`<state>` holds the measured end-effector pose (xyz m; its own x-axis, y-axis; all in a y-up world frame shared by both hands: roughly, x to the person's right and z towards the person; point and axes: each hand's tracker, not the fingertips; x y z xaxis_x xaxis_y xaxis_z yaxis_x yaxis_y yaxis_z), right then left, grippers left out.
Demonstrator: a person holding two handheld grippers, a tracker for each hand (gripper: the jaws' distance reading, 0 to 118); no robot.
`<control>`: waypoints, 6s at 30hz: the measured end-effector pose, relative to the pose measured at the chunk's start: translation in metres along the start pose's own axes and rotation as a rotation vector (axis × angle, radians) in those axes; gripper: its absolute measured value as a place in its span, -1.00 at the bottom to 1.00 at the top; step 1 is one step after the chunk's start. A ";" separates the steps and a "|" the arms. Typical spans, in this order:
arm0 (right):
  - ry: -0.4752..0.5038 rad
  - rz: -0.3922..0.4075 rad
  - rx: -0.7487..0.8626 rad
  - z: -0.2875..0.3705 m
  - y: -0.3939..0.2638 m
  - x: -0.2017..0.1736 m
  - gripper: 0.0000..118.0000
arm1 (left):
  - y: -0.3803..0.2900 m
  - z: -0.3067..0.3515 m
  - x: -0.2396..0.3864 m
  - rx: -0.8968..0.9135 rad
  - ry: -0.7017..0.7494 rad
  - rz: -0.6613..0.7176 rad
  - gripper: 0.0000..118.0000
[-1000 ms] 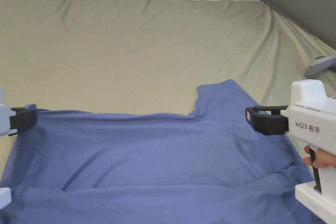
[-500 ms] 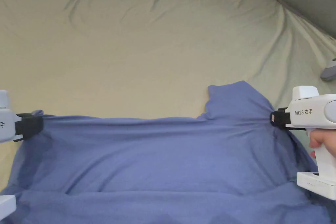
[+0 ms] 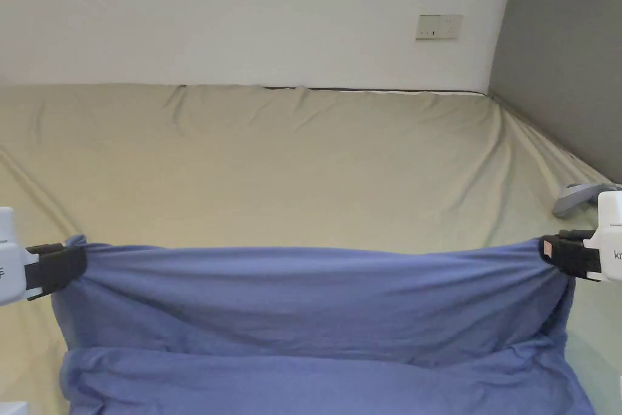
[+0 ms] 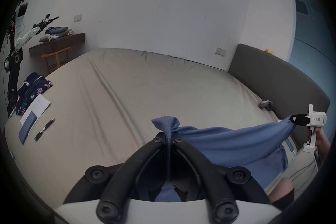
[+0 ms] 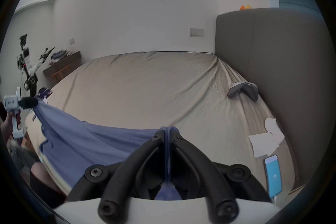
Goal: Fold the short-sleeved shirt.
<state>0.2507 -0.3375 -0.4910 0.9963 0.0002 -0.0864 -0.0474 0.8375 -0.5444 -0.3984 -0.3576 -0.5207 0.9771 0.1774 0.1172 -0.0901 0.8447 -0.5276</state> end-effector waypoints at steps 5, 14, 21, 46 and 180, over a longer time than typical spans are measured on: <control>0.010 0.071 -0.023 0.051 -0.062 -0.018 -0.92 | -0.054 0.042 -0.003 -0.055 -0.008 -0.022 -0.97; -0.026 0.098 -0.236 0.027 -0.169 -0.014 -0.92 | -0.138 0.024 -0.002 -0.282 0.052 -0.140 -0.97; -0.102 0.079 -0.280 0.006 -0.190 -0.019 -0.92 | -0.163 0.003 0.005 -0.390 0.110 -0.209 -0.98; -0.355 0.147 0.614 0.115 -0.085 -0.115 -1.00 | -0.073 0.119 0.077 0.575 0.190 -0.158 -1.00; -0.013 0.122 0.309 0.064 -0.112 -0.126 -1.00 | -0.142 -0.082 -0.035 -0.524 -0.538 0.532 0.22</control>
<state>0.1352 -0.3960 -0.3659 0.9855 0.1164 -0.1233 -0.1445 0.9570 -0.2514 -0.4037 -0.5252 -0.5188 0.5989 0.7989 0.0556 -0.2754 0.2706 -0.9225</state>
